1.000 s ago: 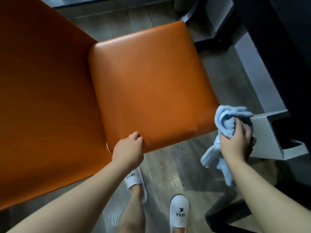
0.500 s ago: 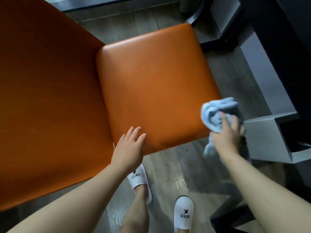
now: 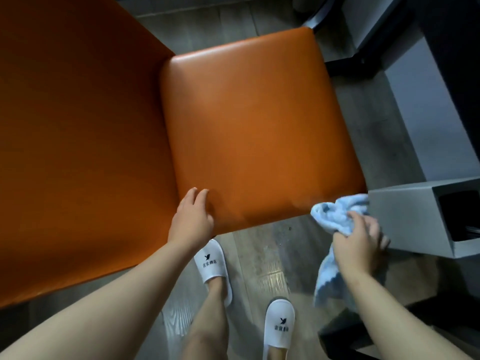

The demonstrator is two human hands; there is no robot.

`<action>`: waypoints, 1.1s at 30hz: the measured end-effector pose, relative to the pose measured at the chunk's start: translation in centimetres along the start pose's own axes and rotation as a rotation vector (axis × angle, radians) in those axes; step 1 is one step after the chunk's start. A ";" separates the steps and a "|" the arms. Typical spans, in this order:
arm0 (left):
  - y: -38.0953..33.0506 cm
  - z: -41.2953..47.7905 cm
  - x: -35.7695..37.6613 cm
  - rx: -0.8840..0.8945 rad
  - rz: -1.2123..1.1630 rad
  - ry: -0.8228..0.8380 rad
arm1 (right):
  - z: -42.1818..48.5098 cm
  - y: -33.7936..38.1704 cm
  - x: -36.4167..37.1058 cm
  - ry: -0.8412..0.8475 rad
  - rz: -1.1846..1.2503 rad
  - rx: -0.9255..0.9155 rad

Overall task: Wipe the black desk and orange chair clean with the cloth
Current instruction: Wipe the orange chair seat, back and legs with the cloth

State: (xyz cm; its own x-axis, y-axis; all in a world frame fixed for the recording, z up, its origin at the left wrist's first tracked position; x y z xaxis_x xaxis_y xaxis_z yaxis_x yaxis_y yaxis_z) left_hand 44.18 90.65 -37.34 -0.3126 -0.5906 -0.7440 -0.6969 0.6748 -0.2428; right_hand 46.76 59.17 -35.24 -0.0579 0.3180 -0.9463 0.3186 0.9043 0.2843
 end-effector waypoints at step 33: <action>0.7 1.3 -8.1 -0.232 -0.808 -0.446 | -6.3 21.9 8.8 0.604 -0.357 -1.220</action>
State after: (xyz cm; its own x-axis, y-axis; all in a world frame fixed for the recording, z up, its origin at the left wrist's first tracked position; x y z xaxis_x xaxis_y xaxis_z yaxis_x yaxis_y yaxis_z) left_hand 47.13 96.50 -32.28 0.5620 -0.5843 -0.5854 -0.7199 0.0030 -0.6941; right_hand 47.29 83.59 -36.40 -0.4511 -0.1882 -0.8724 -0.7911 0.5368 0.2933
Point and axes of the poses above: each hand's wrist, its own z-axis towards the middle knuckle, its own x-axis out of the palm, y = z × x, the point moved 4 cm from there along z, towards the middle knuckle, and after that the axes turned 10 degrees about -x, right-handed, at the moved point
